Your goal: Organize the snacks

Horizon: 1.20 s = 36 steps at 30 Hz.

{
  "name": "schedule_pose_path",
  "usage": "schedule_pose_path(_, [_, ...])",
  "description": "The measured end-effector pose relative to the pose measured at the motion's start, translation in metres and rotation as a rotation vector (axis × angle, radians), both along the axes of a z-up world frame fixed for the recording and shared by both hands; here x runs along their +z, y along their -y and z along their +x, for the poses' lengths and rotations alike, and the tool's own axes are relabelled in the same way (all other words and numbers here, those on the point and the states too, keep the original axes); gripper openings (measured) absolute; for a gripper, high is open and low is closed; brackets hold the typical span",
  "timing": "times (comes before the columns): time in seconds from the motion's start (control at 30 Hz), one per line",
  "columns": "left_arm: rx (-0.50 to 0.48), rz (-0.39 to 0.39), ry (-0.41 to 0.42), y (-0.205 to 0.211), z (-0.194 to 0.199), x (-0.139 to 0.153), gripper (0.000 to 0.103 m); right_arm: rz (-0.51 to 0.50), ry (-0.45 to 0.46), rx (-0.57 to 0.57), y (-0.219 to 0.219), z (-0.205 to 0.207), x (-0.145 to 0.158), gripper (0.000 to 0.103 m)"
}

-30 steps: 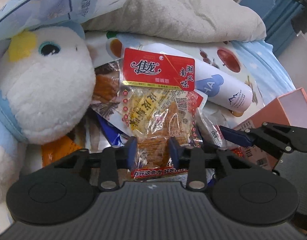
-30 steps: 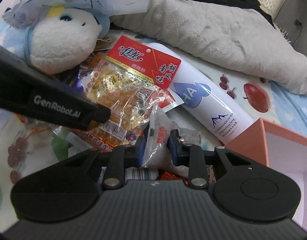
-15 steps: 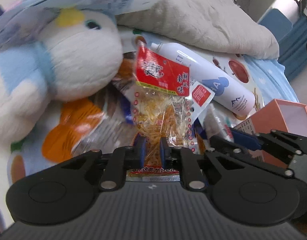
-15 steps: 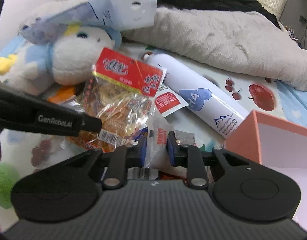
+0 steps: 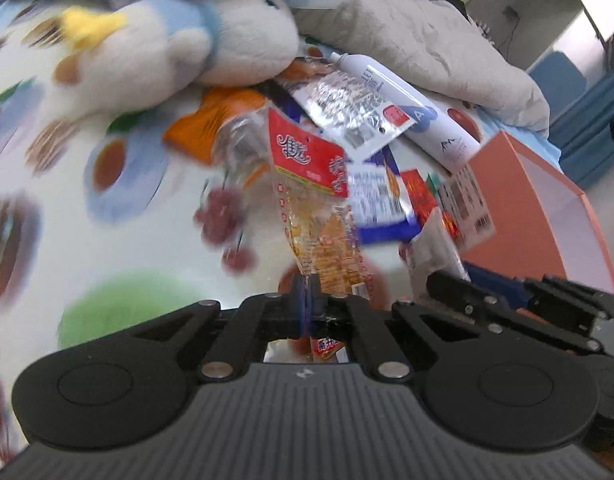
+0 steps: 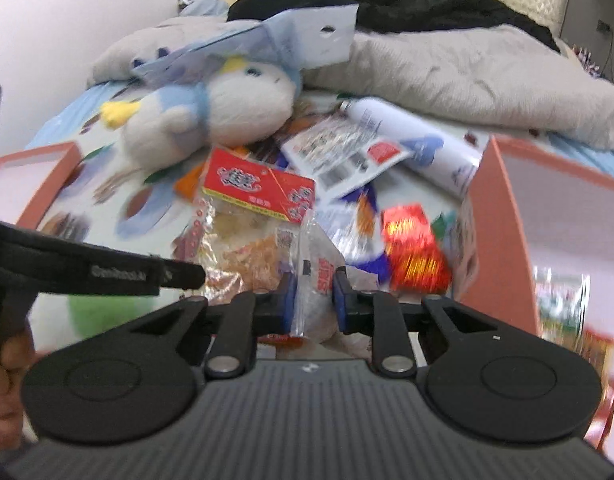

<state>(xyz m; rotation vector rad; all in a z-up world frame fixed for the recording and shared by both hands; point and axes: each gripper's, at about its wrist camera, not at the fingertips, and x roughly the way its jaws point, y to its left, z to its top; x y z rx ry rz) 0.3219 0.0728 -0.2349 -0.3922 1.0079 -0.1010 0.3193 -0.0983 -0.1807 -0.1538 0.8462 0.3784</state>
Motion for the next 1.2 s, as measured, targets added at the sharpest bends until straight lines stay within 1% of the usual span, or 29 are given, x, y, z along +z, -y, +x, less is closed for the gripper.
schedule_pose_path(0.2, [0.06,-0.074,-0.018,-0.017,-0.073,0.0,0.001,0.026,-0.047,0.025,0.005,-0.048,-0.001,0.023])
schedule_pose_path(0.33, [0.087,-0.15,-0.042,-0.027,-0.12,-0.002,0.001,0.056,-0.088,0.041,0.008,-0.075,-0.004,0.023])
schedule_pose_path(0.4, [0.106,-0.188,-0.045,-0.033,-0.139,-0.005,0.001,0.096,-0.133,0.048,0.012,-0.085,-0.008,0.022])
schedule_pose_path(0.5, [0.146,-0.311,-0.049,-0.043,-0.162,-0.018,0.001,0.125,-0.19,0.065,0.013,-0.096,-0.019,0.023])
schedule_pose_path(0.6, [0.185,-0.457,-0.067,-0.05,-0.174,-0.038,0.001,0.136,-0.199,0.07,0.012,-0.101,-0.022,0.023])
schedule_pose_path(0.67, [0.21,-0.518,-0.082,-0.051,-0.177,-0.049,0.001,0.132,-0.197,0.082,0.01,-0.103,-0.024,0.023])
schedule_pose_path(0.73, [0.196,-0.562,-0.09,-0.05,-0.176,-0.056,0.001,0.159,-0.214,0.075,0.013,-0.102,-0.028,0.023])
schedule_pose_path(0.83, [0.197,-0.601,-0.107,-0.048,-0.169,-0.062,0.003,0.198,-0.245,0.064,0.017,-0.1,-0.033,0.022])
schedule_pose_path(0.9, [0.203,-0.621,-0.117,-0.045,-0.164,-0.066,0.013,0.216,-0.259,0.06,0.019,-0.101,-0.036,0.022])
schedule_pose_path(0.93, [0.206,-0.627,-0.122,-0.045,-0.162,-0.069,0.025,0.225,-0.263,0.057,0.02,-0.101,-0.037,0.022])
schedule_pose_path(0.97, [0.207,-0.631,-0.131,-0.043,-0.16,-0.071,0.035,0.232,-0.267,0.056,0.021,-0.101,-0.038,0.022])
schedule_pose_path(1.13, [0.204,-0.589,-0.132,-0.029,-0.151,-0.073,0.036,0.271,-0.286,0.044,0.027,-0.1,-0.04,0.022])
schedule_pose_path(1.2, [0.207,-0.582,-0.134,-0.026,-0.149,-0.074,0.035,0.27,-0.282,0.046,0.026,-0.1,-0.04,0.022])
